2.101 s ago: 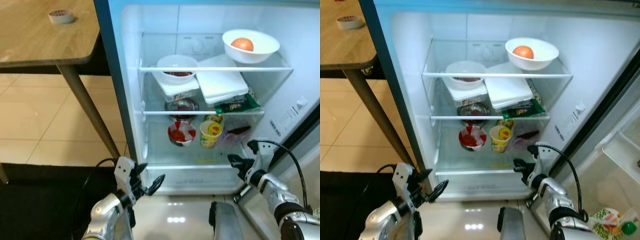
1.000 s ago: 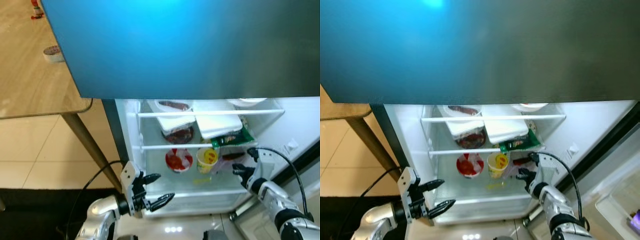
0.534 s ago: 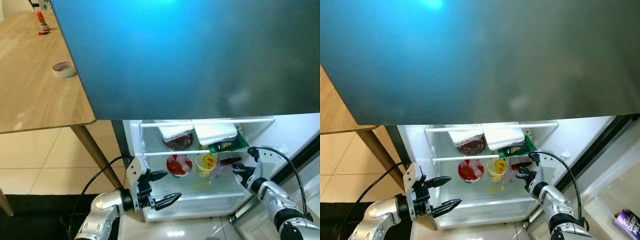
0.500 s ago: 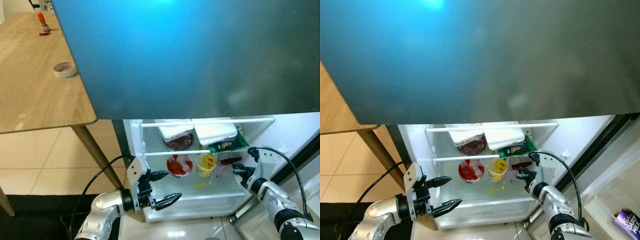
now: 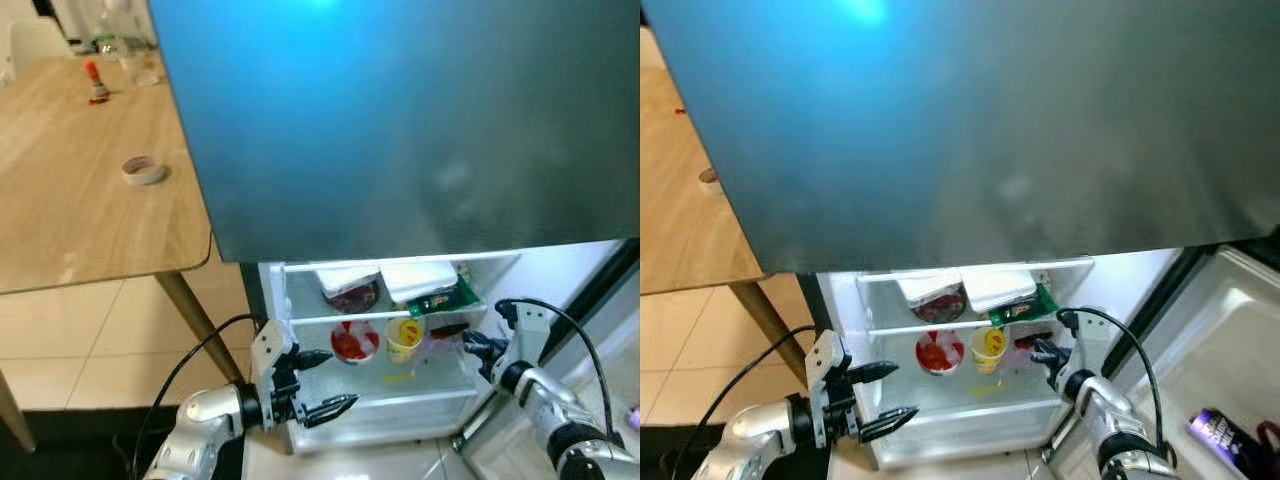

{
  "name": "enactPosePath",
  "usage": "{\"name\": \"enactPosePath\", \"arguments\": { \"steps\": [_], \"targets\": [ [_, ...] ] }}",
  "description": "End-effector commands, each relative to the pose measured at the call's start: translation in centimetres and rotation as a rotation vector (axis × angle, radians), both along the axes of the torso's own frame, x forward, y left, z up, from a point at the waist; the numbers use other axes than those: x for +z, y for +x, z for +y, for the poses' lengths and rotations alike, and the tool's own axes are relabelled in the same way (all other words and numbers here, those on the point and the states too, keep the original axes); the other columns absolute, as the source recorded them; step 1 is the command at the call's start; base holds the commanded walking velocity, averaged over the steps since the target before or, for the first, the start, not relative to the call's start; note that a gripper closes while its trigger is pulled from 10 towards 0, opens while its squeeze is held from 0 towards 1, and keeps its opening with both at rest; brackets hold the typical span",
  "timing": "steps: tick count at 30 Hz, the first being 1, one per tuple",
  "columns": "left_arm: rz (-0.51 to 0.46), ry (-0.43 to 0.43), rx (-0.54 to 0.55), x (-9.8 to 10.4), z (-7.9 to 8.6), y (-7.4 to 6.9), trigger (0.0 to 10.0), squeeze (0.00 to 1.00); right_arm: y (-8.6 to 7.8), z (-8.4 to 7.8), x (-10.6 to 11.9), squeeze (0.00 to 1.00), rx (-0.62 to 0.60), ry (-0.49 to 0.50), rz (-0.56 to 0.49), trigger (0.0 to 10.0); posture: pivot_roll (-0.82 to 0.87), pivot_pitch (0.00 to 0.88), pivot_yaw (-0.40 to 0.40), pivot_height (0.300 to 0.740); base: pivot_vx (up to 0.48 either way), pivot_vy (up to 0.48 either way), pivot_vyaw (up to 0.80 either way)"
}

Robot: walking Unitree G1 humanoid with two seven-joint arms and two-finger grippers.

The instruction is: Restocking fridge

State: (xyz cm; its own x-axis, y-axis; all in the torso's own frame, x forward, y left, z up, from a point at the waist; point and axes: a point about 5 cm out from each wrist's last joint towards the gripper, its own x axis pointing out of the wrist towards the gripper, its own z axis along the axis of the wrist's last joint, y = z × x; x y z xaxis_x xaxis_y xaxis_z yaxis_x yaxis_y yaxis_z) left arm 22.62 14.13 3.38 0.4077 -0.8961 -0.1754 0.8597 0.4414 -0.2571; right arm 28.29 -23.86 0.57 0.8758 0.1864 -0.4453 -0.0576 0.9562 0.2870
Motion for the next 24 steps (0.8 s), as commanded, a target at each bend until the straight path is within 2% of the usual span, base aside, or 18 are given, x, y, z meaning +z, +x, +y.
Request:
{"name": "enactPosePath", "arguments": {
  "steps": [1,2,5,8,9,12,14,19,20,22,23,24],
  "targets": [
    [0.050,0.031,0.033,-1.0,1.0,-0.5,10.0,0.00,-0.9,-0.3,-0.8,0.00,-0.030,0.003,0.044,10.0,0.08,0.000,-0.042,0.712,0.000,0.000,0.00],
    [0.117,0.044,0.087,-2.5,1.7,-1.0,10.0,0.00,-1.7,-0.5,-1.6,0.00,-0.045,-0.008,0.082,10.0,0.07,0.000,-0.038,0.722,0.000,0.000,0.00],
    [0.144,0.051,0.114,-3.1,2.1,-1.3,10.0,0.00,-2.2,-0.7,-2.0,0.00,-0.052,-0.014,0.103,10.0,0.07,0.000,-0.038,0.727,0.000,0.000,0.00],
    [0.226,0.072,0.212,-4.8,3.2,-2.0,10.0,0.00,-3.7,-0.8,-3.2,0.00,-0.046,-0.036,0.171,10.0,0.07,0.000,-0.038,0.740,0.000,0.000,0.00],
    [0.226,0.072,0.212,-4.8,3.2,-2.0,10.0,0.00,-3.7,-0.8,-3.2,0.00,-0.046,-0.036,0.171,10.0,0.07,0.000,-0.038,0.740,0.000,0.000,0.00],
    [0.302,0.108,0.315,-6.4,4.1,-2.7,10.0,0.00,-5.2,-0.7,-4.4,0.00,-0.037,-0.056,0.239,10.0,0.07,0.000,-0.038,0.740,0.000,0.000,0.00],
    [0.376,0.149,0.420,-7.7,4.9,-3.4,10.0,0.00,-6.4,-0.6,-5.3,0.00,-0.034,-0.068,0.302,10.0,0.07,0.000,-0.039,0.740,0.000,0.000,0.00],
    [0.447,0.183,0.510,-8.9,5.6,-4.2,10.0,0.00,-7.7,-0.5,-6.3,0.00,-0.034,-0.086,0.373,10.0,0.06,0.000,-0.039,0.740,0.000,0.000,0.00],
    [0.499,0.211,0.569,-9.6,6.1,-4.9,10.0,0.00,-8.7,-0.4,-6.9,0.00,-0.041,-0.091,0.416,10.0,0.06,0.000,-0.037,0.740,0.000,0.000,0.00],
    [0.532,0.231,0.606,-10.1,6.3,-5.4,10.0,0.00,-9.3,-0.3,-7.3,0.00,-0.046,-0.094,0.444,10.0,0.06,0.000,-0.037,0.740,0.000,0.000,0.00],
    [0.573,0.258,0.658,-10.7,6.6,-6.2,10.0,0.00,-10.3,-0.3,-7.8,0.00,-0.057,-0.099,0.483,10.0,0.06,0.000,-0.037,0.740,0.000,0.000,0.00],
    [0.573,0.258,0.658,-10.7,6.6,-6.2,10.0,0.00,-10.3,-0.3,-7.8,0.00,-0.057,-0.099,0.483,10.0,0.06,0.000,-0.037,0.740,0.000,0.000,0.00]
  ]
}}
